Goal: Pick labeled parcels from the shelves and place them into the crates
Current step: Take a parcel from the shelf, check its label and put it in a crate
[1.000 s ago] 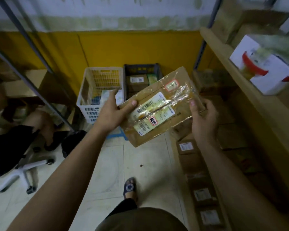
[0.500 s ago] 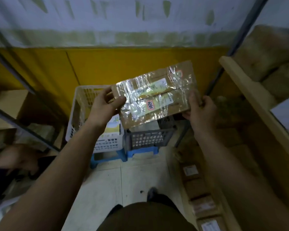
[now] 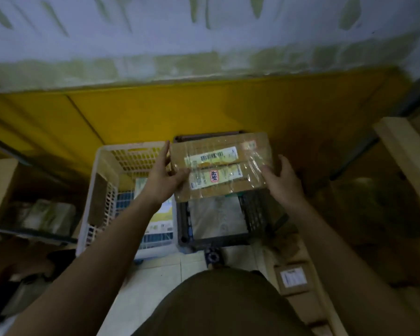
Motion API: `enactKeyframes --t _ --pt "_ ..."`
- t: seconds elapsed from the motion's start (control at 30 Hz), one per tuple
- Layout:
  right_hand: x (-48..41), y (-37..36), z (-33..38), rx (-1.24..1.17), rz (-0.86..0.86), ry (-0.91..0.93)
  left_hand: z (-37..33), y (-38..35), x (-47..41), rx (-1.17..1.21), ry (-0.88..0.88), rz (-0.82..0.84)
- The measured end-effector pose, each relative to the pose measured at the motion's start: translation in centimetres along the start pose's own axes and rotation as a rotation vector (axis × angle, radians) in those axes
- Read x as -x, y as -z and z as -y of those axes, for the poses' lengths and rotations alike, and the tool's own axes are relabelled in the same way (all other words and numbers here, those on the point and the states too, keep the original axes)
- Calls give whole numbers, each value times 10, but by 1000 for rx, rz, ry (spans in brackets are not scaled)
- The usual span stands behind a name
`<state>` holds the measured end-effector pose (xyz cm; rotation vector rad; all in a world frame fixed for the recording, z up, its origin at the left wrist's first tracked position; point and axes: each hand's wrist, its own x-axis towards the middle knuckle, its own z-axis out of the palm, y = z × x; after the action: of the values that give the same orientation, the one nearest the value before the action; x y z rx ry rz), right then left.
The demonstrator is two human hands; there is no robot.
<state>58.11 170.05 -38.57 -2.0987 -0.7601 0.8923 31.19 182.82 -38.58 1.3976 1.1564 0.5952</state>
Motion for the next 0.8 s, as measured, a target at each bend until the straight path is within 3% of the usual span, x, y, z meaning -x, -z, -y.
enactKeyframes --t 0.17,0.37,0.63,0.8 --pt "-64 -16 -9 178 175 -5 18 -12 -50 -109 125 -2" --pt "-100 -39 -26 32 204 -114 48 -18 -83 -195 209 -108" --pt "-118 -51 -50 -1 263 -314 80 -35 -101 -276 304 -47" --pt "-119 -65 -79 47 333 -247 113 -51 -98 -394 358 11"
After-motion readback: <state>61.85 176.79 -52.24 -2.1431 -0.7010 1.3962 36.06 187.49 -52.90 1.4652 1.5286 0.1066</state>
